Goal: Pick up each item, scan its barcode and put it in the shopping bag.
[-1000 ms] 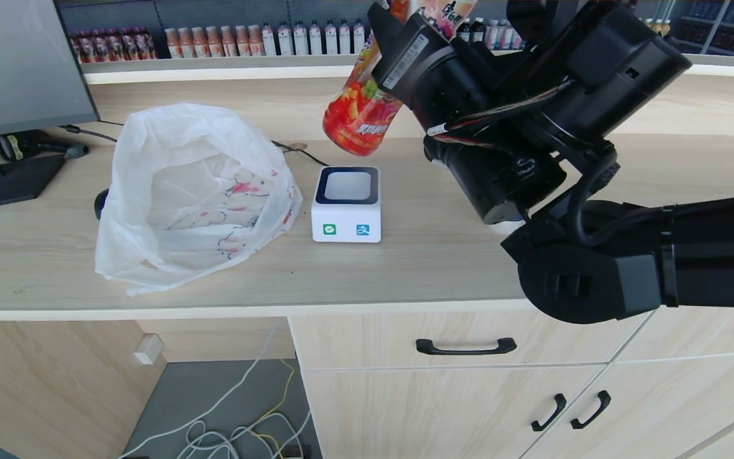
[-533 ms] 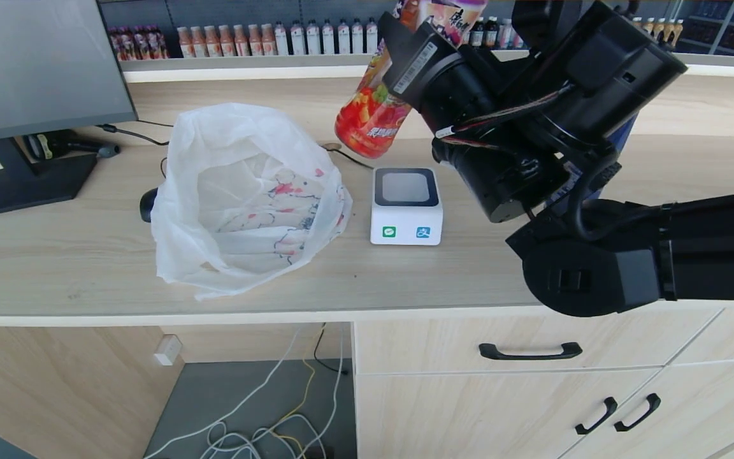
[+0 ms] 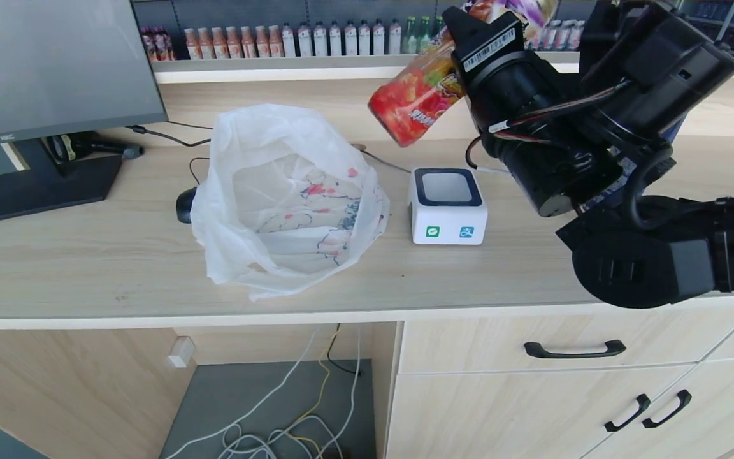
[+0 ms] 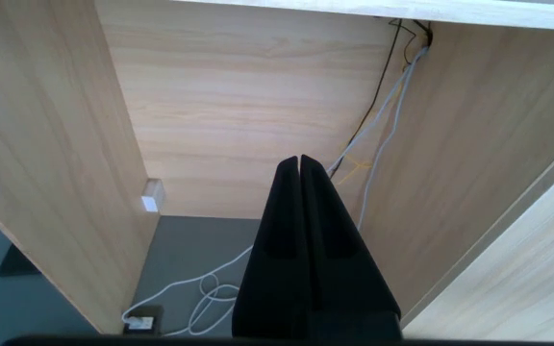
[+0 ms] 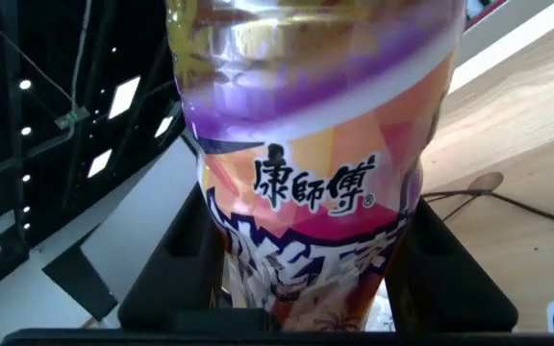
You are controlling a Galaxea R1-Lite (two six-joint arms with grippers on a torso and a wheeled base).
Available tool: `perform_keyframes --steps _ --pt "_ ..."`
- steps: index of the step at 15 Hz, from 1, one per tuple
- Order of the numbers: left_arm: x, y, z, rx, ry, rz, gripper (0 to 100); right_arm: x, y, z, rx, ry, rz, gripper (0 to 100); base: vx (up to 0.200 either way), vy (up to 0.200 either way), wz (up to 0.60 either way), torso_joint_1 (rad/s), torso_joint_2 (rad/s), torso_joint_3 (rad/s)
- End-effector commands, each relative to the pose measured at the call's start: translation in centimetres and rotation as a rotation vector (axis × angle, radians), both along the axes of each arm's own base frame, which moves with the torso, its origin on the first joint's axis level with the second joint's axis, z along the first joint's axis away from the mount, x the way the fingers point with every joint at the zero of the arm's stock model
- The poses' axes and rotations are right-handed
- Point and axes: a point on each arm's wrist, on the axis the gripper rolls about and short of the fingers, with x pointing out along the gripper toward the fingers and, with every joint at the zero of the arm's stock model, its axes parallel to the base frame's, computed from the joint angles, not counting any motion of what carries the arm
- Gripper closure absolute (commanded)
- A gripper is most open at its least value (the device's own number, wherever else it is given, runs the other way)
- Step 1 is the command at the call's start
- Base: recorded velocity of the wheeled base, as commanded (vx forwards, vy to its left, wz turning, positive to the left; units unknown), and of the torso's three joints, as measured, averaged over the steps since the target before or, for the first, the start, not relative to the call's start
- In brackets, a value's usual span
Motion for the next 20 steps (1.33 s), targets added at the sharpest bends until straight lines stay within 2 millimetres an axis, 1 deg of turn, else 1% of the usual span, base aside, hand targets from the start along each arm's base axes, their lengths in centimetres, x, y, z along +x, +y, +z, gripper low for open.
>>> perform_keyframes --steps 1,3,7,10,12,14,15,18,20 --pt "0.0 0.0 0.0 0.000 0.000 0.001 100 0.8 -1.7 -0.7 0.052 0.046 -0.023 100 0.000 0.000 0.00 0.000 0.00 0.000" --pt "0.0 0.0 0.0 0.000 0.000 0.001 100 1.2 -2.5 -1.7 0.112 0.088 -0.024 100 0.000 0.000 0.00 0.000 0.00 0.000" --pt "0.0 0.0 0.0 0.000 0.000 0.001 100 2.3 -4.2 -3.9 0.171 0.165 -0.057 100 0.000 0.000 0.00 0.000 0.00 0.000" --pt "0.0 0.0 0.0 0.000 0.000 0.001 100 2.5 -4.3 -4.7 0.199 0.187 -0.046 100 0.000 0.000 0.00 0.000 0.00 0.000" --pt "0.0 0.0 0.0 0.000 0.000 0.001 100 3.1 -4.3 -5.5 0.227 0.214 -0.046 100 0.000 0.000 0.00 0.000 0.00 0.000" --pt "0.0 0.0 0.0 0.000 0.000 0.001 100 3.3 -4.3 -5.7 0.270 0.231 -0.037 100 0.000 0.000 0.00 0.000 0.00 0.000" --pt "0.0 0.0 0.0 0.000 0.000 0.001 100 3.9 -4.6 -6.3 0.274 0.243 -0.049 100 0.000 0.000 0.00 0.000 0.00 0.000" --pt "0.0 0.0 0.0 0.000 0.000 0.001 100 4.2 -4.8 -6.9 0.302 0.267 -0.041 100 0.000 0.000 0.00 0.000 0.00 0.000" --pt "0.0 0.0 0.0 0.000 0.000 0.001 100 4.8 -5.0 -7.8 0.297 0.287 -0.055 100 0.000 0.000 0.00 0.000 0.00 0.000"
